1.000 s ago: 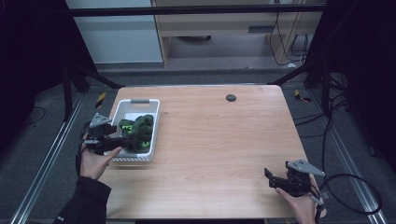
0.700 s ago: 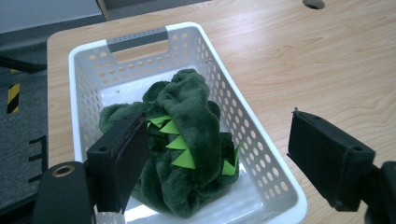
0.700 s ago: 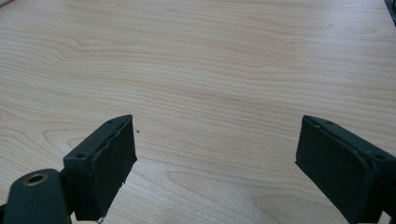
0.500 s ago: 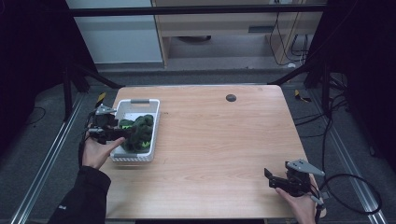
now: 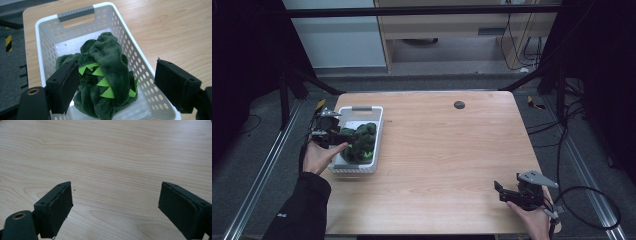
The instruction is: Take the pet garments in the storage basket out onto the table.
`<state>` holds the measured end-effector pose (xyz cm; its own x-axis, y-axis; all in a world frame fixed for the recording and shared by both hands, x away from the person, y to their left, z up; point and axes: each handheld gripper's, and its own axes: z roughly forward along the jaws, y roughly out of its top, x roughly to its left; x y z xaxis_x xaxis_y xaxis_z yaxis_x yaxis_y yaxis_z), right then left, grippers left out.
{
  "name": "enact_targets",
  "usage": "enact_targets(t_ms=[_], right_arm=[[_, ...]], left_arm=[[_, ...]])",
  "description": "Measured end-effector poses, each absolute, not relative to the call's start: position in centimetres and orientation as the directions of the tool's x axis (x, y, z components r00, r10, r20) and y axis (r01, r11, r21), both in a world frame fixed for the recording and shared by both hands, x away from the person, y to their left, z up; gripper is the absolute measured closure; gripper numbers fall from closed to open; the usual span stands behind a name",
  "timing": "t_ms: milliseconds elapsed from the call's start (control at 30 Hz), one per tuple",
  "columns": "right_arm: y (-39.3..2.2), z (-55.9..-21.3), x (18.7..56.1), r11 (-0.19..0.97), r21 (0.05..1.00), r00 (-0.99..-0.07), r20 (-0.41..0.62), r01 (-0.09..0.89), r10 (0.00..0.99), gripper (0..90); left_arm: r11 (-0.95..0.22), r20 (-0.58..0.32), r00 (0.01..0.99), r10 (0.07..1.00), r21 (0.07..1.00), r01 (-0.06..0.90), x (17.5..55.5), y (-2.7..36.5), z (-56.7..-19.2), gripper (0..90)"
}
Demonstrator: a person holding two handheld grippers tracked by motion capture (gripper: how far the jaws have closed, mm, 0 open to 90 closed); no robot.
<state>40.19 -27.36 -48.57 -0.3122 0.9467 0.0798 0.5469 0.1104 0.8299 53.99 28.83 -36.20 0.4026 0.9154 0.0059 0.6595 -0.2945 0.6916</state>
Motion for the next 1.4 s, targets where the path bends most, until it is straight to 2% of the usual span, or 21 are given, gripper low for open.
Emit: enact_targets(t_ms=[1400], right_arm=[[-27.2,-49.0,40.5,0.141,0.81,-0.334,0.07,0.569,0.94,11.6]], left_arm=[[-0.328,-0.01,0.399,0.917,0.55,0.768,57.6,27.6,-40.3,20.7]])
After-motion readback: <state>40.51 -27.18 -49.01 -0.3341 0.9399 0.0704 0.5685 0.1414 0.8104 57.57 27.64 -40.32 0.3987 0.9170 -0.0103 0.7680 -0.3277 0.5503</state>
